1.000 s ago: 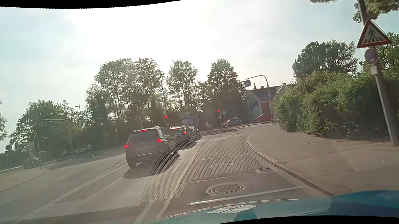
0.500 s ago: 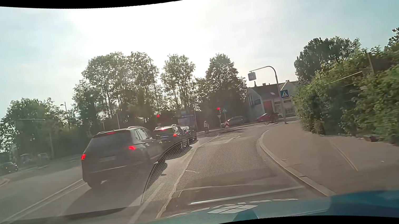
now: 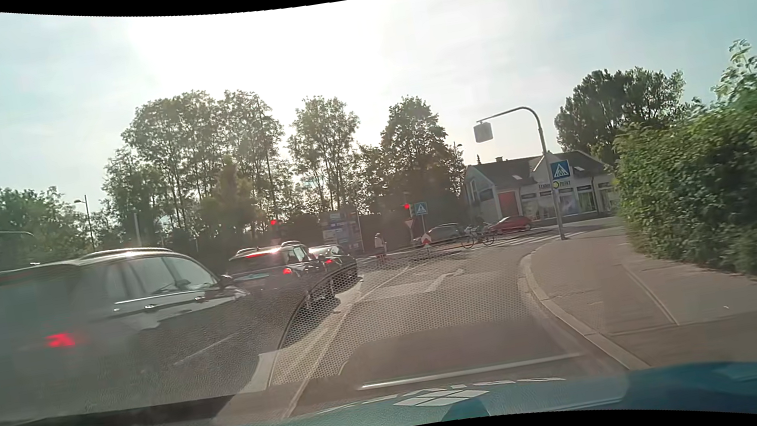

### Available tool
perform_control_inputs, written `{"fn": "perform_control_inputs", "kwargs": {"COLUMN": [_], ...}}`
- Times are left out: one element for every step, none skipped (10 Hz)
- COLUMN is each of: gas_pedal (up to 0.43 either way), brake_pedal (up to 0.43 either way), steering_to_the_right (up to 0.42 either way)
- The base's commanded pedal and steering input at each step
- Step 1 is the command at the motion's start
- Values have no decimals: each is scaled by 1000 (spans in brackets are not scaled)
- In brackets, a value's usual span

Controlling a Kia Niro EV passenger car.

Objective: Follow the waypoints while adhering to traffic rules and regulations

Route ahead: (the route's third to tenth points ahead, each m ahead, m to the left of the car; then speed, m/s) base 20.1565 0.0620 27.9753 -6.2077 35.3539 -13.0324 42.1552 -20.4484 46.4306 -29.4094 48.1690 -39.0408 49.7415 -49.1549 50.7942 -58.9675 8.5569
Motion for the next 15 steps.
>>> {"fn": "perform_control_inputs", "kwargs": {"gas_pedal": [0,0,0,0,0,0,0,0,59,59,59,59,59,59,59], "brake_pedal": [0,0,0,0,0,0,0,0,0,0,0,0,0,0,0], "steering_to_the_right": [32,38,46,50,51,55,60,65,71,80,86,92,94,96,99]}}
